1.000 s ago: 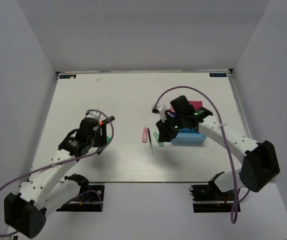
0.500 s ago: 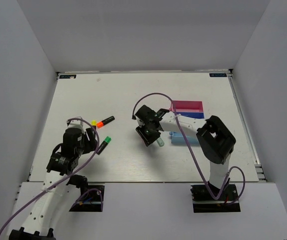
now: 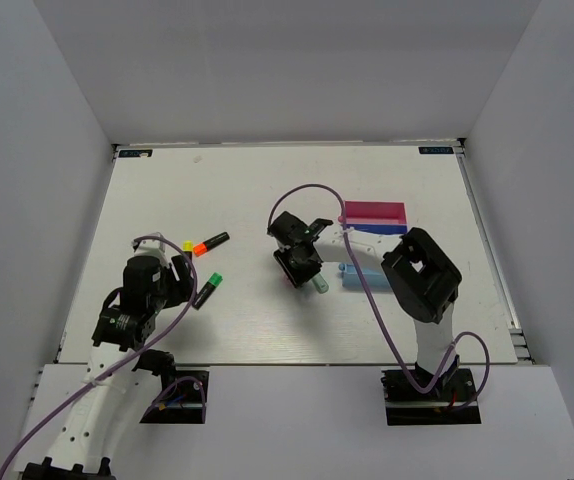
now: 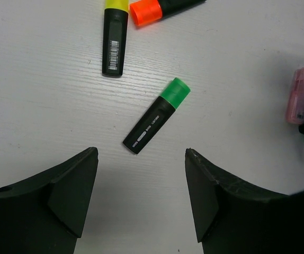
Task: Sort the stationery into containers
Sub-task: Pick up the pen from the center of the board.
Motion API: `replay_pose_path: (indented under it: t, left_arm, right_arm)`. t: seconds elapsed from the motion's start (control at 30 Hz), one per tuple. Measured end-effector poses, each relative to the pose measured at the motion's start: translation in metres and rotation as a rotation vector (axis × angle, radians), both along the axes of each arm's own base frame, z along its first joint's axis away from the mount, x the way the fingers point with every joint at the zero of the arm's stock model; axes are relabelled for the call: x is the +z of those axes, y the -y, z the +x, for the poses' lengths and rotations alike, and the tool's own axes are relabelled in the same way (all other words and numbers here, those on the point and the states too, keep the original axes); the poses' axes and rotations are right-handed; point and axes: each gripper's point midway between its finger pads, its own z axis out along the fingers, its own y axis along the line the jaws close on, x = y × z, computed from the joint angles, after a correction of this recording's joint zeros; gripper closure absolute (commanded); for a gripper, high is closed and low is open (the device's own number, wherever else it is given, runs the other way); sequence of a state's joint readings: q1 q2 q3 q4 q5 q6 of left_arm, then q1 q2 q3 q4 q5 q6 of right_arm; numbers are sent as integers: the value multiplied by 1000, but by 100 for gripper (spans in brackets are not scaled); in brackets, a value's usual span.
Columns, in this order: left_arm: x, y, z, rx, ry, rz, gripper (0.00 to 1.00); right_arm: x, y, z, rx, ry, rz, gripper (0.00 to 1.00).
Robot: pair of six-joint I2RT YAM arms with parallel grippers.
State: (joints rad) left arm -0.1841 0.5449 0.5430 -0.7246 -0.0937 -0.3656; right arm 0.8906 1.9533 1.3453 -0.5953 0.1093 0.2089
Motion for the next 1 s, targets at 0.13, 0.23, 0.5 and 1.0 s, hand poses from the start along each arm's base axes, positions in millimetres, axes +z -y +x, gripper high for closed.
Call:
replay_pose_path:
  t: [0.13, 0.23, 0.5, 1.0]
  left_arm:
    - [1, 0, 0, -1, 4, -2, 23]
    - [1, 0, 0, -1, 7, -3, 23]
    - [2, 0, 0, -1, 12, -4, 23]
    - [2, 3, 0, -14, 20, -16, 23]
  right_arm:
    - [0, -5, 4, -9, 11, 9, 66]
    - [-1, -6, 7, -20, 19, 8, 76]
    - [-2, -1, 14, -37, 66, -13, 100]
    - [27, 1, 11, 98, 47, 93, 100]
